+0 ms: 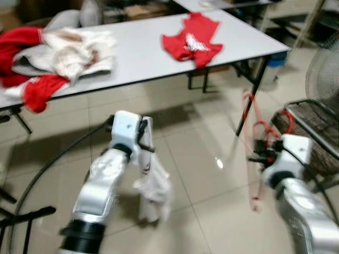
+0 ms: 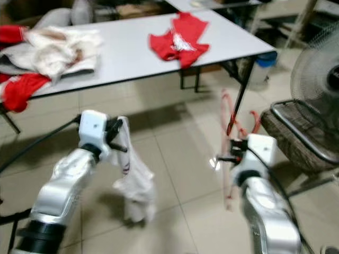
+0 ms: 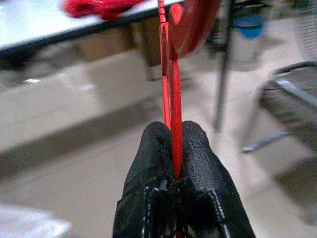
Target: Hang hanger
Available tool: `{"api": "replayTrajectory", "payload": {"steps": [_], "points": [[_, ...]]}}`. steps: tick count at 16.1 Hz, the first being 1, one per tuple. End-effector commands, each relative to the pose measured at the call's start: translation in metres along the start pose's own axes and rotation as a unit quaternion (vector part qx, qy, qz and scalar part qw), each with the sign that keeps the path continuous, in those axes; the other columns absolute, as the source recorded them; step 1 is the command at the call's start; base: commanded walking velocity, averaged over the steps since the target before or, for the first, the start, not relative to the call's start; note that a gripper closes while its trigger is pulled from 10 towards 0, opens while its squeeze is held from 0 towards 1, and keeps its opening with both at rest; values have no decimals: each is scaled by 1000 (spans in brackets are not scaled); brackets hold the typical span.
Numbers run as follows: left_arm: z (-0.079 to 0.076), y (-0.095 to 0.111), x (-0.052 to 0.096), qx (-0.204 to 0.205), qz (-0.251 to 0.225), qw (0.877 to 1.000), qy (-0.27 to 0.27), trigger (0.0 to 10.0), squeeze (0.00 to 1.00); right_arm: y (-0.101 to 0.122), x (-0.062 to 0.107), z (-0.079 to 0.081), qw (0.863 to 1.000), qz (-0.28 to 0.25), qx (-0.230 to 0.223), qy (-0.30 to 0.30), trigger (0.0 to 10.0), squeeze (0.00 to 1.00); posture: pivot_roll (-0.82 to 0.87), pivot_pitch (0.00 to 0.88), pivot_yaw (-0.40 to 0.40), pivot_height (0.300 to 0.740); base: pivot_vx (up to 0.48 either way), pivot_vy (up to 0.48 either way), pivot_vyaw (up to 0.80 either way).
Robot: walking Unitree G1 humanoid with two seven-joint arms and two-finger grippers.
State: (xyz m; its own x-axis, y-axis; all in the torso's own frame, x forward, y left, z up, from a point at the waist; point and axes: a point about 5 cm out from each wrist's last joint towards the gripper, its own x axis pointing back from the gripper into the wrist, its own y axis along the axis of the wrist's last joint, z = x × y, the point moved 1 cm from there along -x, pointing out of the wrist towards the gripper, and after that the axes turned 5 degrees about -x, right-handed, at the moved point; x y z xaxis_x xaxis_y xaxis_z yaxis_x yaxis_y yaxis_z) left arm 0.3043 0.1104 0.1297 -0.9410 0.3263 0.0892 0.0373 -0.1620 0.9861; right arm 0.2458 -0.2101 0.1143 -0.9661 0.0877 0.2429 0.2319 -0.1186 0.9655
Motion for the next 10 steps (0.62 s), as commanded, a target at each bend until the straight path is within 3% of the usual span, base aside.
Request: {"api": "replayTrajectory", "payload": {"steps": [1, 5, 7, 10], "points": [[8, 3, 3, -10, -5, 1000, 11, 10000, 0, 5, -2, 8, 1000, -13, -11, 18, 10000, 0, 32, 0, 24, 740, 322, 0, -556], [6, 4, 2, -10, -6, 1000, 8, 10000, 0, 9, -2, 8, 999, -19, -25, 14, 10000, 0, 29, 0, 23, 740, 318, 0, -552], [6, 4, 1, -9, -7, 1000, 7, 10000, 0, 11, -3, 4, 1000, -29, -1, -3, 10000, 0, 28, 0, 23, 740, 311, 0, 0], [5, 5, 0, -8, -9, 1000, 6, 10000, 0, 12, -3, 5, 999, -31, -18, 13, 10000, 0, 28, 0, 23, 740, 312, 0, 0]]}}
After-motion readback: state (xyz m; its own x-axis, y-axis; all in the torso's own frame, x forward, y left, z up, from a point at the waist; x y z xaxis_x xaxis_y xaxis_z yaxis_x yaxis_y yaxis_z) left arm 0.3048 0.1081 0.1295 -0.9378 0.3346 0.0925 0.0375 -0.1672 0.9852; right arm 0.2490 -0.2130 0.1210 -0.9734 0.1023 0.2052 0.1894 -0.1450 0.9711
